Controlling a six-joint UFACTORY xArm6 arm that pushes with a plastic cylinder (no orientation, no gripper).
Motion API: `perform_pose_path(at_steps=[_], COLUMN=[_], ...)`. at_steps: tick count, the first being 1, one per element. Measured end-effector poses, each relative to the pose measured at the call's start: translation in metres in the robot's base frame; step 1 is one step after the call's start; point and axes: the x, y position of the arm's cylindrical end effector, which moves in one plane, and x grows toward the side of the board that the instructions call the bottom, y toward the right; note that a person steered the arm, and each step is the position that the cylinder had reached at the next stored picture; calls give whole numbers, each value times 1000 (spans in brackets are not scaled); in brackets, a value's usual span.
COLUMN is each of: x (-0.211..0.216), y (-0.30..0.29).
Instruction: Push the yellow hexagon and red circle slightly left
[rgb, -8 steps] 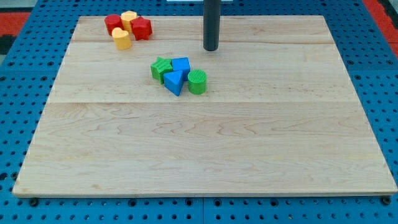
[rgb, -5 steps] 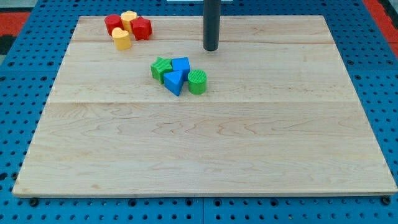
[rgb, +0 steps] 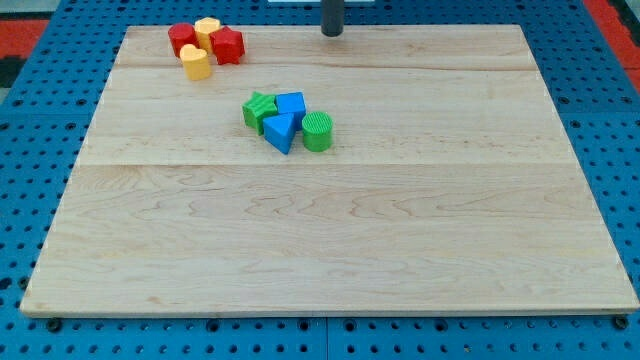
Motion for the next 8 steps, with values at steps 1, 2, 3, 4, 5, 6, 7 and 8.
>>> perform_pose_path(at_steps=[1, 2, 3, 4, 5, 6, 7, 8], x=[1, 1, 1, 14, 0, 0, 9, 24], y=[-60, -138, -153, -152, -144, -195, -219, -198])
